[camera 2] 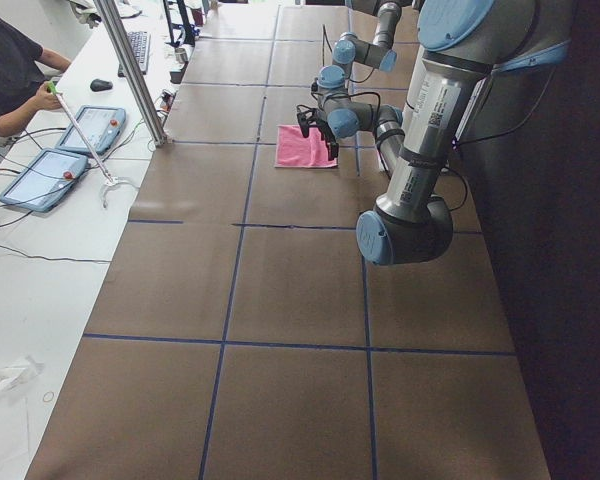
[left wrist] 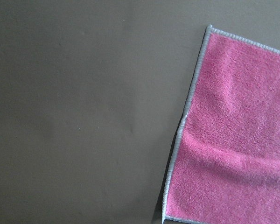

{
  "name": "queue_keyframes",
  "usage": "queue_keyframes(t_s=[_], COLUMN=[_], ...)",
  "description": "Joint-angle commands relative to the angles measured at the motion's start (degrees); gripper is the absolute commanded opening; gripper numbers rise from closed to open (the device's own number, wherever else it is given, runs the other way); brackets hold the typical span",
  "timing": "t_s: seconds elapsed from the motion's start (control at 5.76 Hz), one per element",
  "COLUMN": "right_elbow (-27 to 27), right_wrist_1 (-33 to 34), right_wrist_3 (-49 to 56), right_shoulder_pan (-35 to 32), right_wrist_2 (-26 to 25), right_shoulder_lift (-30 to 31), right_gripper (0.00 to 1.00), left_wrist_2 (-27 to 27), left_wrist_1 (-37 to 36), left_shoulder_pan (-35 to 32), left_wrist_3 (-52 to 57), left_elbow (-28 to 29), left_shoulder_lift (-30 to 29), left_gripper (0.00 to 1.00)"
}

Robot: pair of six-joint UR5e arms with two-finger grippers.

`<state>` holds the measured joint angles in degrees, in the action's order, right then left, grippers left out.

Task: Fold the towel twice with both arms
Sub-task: 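Close both grippers on the near corners of the pink towel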

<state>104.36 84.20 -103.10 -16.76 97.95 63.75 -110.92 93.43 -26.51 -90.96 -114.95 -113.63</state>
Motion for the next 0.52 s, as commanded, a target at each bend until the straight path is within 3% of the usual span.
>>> queue_keyframes(t_s=[0.0, 0.17, 0.35], right_elbow=[0.7, 2.1, 2.4], right_wrist_1=[0.0, 0.1, 0.1], right_wrist_3=[-1.4, -1.5, -1.5], right_shoulder_pan=[0.0, -0.3, -0.5], right_wrist_2=[0.0, 0.0, 0.0], right_shoulder_lift=[0.1, 0.1, 0.2], right_gripper=[0.0, 0.0, 0.0], left_wrist_2=[1.4, 6.6, 6.8], left_wrist_1=[0.1, 0.2, 0.8], left_shoulder_pan=[1.0, 3.9, 5.0], left_wrist_3=[-0.4, -3.6, -7.1], left_elbow=[2.3, 3.9, 5.3], left_shoulder_lift=[-0.3, -1.3, -2.4], left_gripper=[1.0, 1.0, 1.0])
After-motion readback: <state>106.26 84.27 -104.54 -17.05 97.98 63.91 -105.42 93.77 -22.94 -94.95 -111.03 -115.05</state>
